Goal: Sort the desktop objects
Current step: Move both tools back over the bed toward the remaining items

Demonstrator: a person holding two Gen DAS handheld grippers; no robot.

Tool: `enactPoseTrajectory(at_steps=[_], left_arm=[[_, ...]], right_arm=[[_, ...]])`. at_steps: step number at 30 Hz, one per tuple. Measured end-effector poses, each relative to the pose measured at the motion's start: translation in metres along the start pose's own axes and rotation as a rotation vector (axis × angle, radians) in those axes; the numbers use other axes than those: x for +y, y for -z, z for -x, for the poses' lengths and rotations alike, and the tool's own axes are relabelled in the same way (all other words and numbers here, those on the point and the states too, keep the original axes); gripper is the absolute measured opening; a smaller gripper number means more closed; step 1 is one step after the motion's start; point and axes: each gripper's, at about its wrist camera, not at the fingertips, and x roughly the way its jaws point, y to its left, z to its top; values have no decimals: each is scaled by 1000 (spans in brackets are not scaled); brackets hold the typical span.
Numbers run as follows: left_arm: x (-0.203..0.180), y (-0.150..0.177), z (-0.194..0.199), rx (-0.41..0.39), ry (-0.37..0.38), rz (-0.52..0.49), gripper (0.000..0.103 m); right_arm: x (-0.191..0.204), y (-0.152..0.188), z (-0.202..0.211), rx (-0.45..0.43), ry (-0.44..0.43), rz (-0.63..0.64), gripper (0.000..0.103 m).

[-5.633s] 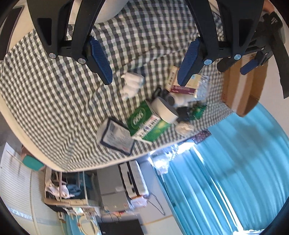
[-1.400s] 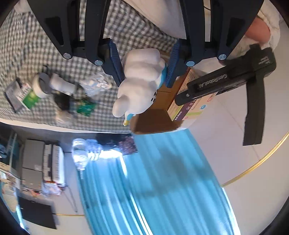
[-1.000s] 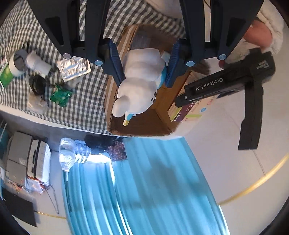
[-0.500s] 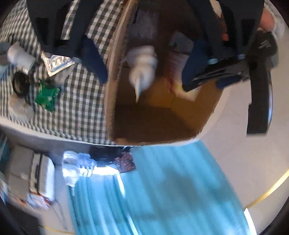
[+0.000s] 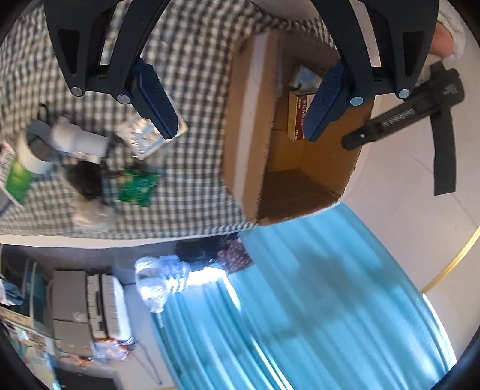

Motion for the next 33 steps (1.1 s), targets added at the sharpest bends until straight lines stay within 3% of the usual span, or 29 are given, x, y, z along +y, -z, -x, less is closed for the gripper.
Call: enactPoseTrajectory(at_steps=[10,18,25,33], left_arm=[[-95,33,79,-103,102,-113,103],[-172,89,94,-99,134,-206,103],[-211,135,54,3,88,-292,103],[-223,157,-4,91,20,-322,103]], right_arm=[[-32,14,126,-191,70,-9,86],[-99,39,195,-267,164,-103,87],[-154,60,208,-266,256,-150,87],[-192,74,165,-181,284,-191,87]])
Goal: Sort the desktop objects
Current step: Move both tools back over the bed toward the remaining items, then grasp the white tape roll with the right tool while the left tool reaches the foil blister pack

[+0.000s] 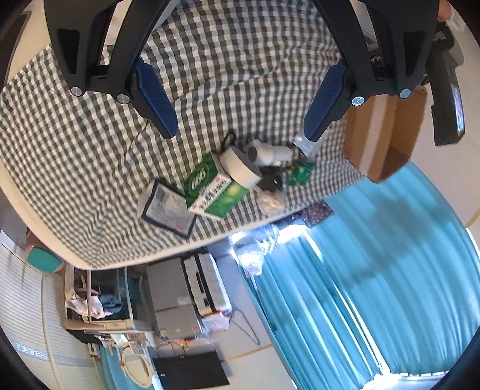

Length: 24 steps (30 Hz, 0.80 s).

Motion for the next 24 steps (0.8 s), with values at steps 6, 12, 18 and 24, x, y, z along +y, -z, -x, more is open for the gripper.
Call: enactPoseTrajectory(at_steps=[6,12,18,24], left_arm=[[2,-5,-48,57,8,49,103],[15,-21,-86,85,-18,162,103],[34,-46,-129,128,7,298,103],[39,-67,-167,166,39,358,103]], right_arm=[[-2,14,-49,63,20,39,87],[8,9,-98,123,22,43,86],[13,11,-135,152,65,37,87],[7,8,-161,190,90,13,87]])
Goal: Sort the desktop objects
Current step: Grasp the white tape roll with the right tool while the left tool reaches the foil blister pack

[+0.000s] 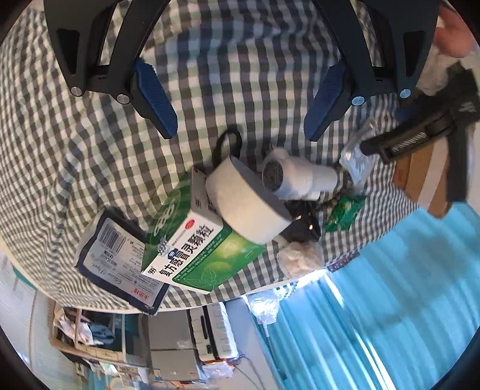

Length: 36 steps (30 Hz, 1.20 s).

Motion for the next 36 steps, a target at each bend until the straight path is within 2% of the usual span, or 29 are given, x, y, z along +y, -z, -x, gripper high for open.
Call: enactPoseTrajectory(at_steps=[5,8,11,13,16,17,19,25,31,36], left_arm=[[13,-10,-19,25,35,91,103],[14,-12,-26,19,30,93,103],[8,-12,-25,-15,23,68,103],[6,-11,-25,-16,16,50,103],[6,-9,-25,1,29,22,103],[7,-9,-24,4,35,14,103],[13,-5,-22,11,55,-24,103],[12,9,-18,40,57,-193,103],[0,28,-18,56,13,-460,103],[-1,35,-7,98,110,-528,103]], right_arm=[[-1,-19,6,-86,-28,-119,98],[1,-30,1,-114,-39,-226,102],[6,-39,-14,-116,6,-314,103],[7,-42,-27,-91,82,-367,102],[3,-37,-46,-70,84,-466,102],[0,-36,-51,-58,91,-479,97],[-4,-33,-53,-47,81,-467,86],[-12,-23,-33,-49,74,-355,86],[-26,-20,-10,-28,33,-309,86],[-26,-12,8,-18,20,-236,86]])
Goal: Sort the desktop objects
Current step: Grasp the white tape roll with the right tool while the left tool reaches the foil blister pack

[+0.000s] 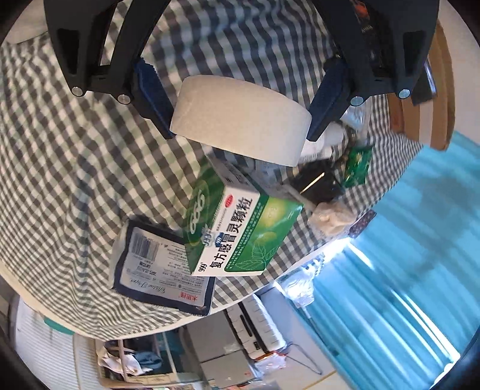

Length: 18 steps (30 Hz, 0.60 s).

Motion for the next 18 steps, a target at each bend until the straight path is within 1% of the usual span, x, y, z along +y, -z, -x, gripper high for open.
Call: enactPoseTrajectory(at_steps=[1,2,3,5,6,8,11,12,13,14,15,18], left_arm=[[-2,0,4,-10,21,-6,103],[-4,-1,9,-33,8,-11,103],[-5,-3,13,-71,-35,-18,103],[-4,-8,14,-101,-106,-41,103],[-4,-11,10,-96,-134,-53,103],[-2,-16,-3,-50,-166,-85,103],[3,-14,-6,-40,-124,-98,102],[4,-12,-4,-35,-106,-85,96],[5,-10,-1,-35,-94,-77,87],[4,-7,3,-40,-88,-77,84],[2,-3,6,-43,-87,-82,76],[-2,10,12,-29,-80,-92,75]], right_arm=[[-1,2,2,6,4,15,86],[-3,3,3,6,10,19,86],[-4,5,4,8,12,19,86],[-8,5,1,18,12,3,86],[-9,4,1,23,6,-2,86],[-11,3,-2,28,-1,-11,86],[-12,2,-9,46,-12,-21,86],[-12,2,-12,56,-19,-26,86],[-12,3,-15,69,-27,-33,86],[-13,3,-18,80,-31,-41,86],[-13,3,-19,85,-29,-41,86],[-12,5,-20,91,-20,-30,86]])
